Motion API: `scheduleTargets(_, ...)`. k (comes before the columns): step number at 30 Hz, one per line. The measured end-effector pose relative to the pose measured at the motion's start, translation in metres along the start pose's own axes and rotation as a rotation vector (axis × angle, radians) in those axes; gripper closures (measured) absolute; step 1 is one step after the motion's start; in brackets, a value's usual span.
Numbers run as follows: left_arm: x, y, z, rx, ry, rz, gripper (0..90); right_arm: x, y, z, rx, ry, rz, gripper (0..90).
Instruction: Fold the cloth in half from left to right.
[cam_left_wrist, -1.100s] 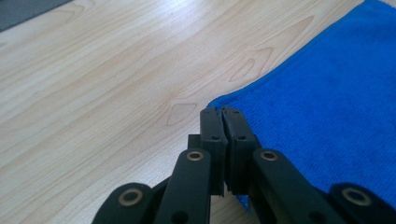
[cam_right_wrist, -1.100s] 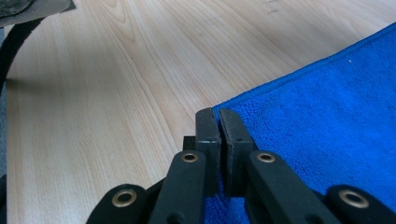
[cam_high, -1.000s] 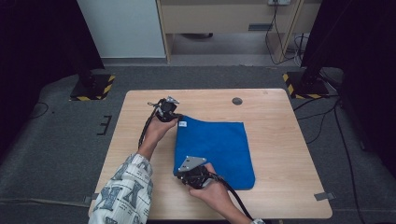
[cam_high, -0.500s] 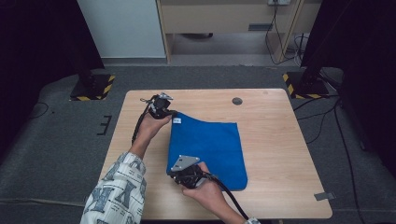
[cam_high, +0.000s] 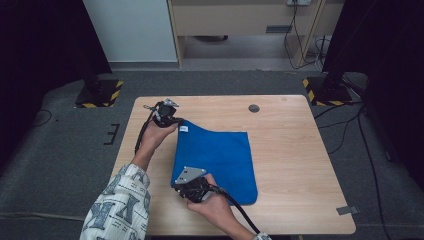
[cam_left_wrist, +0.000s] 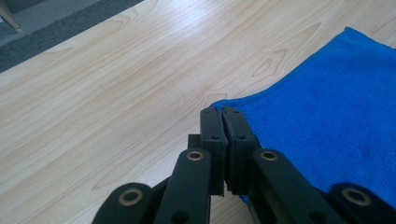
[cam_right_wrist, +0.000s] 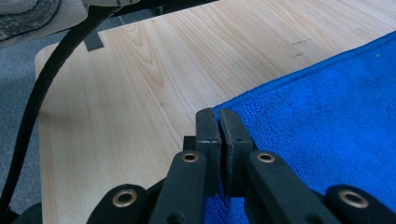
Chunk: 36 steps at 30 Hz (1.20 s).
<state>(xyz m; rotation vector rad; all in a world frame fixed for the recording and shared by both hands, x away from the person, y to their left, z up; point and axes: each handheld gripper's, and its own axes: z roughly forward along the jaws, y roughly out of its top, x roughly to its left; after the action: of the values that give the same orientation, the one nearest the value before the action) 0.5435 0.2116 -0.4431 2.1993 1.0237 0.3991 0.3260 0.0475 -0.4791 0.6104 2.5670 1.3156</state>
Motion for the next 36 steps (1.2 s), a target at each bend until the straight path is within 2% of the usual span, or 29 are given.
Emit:
scheduleTargets(8,0.006,-0.005,-0.007,-0.007,0.004,-0.01,88.0,0.005,0.007,0.003,-0.013,0.001,-0.003,87.9)
scheduleTargets(19,0.023,-0.018,-0.026,-0.028,0.021,-0.047,88.0,0.017,0.021,0.018,-0.037,0.024,-0.006,87.9)
scheduleTargets(30,0.035,-0.025,-0.043,-0.036,0.031,-0.055,88.0,0.028,0.035,0.028,-0.056,0.045,-0.015,87.9)
scheduleTargets(36,0.039,-0.027,-0.052,-0.046,0.037,-0.06,88.0,0.032,0.043,0.032,-0.091,0.057,0.01,87.8)
